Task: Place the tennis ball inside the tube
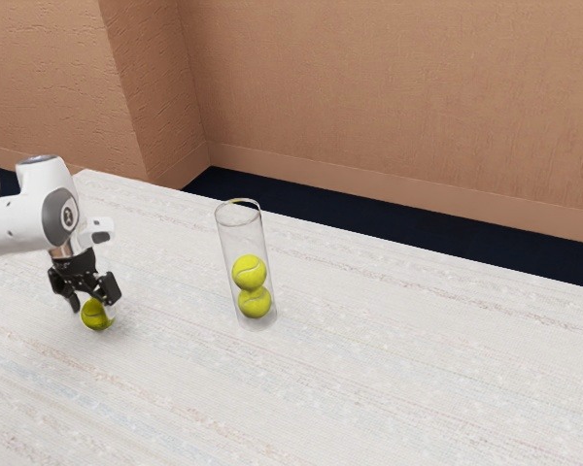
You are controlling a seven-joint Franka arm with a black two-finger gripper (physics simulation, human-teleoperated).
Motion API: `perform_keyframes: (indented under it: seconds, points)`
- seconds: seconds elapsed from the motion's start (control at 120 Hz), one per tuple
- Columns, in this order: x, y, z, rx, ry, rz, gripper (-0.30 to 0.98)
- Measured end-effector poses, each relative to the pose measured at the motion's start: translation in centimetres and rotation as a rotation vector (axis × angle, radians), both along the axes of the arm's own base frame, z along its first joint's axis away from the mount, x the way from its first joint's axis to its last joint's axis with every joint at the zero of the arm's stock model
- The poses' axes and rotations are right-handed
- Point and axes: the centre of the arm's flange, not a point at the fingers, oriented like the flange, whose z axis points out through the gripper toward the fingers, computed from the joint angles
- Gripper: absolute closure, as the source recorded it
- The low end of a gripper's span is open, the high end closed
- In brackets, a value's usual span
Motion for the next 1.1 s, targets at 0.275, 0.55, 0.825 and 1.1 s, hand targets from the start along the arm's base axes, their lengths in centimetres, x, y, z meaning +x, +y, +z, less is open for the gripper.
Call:
perform_keyframes:
  seconds: [0.275,0.55,0.825,1.1]
  points:
    - [0.8,0.7,-1.4,0.009,0.002,-0.039,0.00]
    - [1.2,0.5,-2.1,0.006,0.003,-0.074,0.15]
    - [2.2,0.4,-1.1,0.018,-0.022,-0.109,0.31]
    - [5.0,-0.9,6.6,0.074,-0.156,-0.172,0.47]
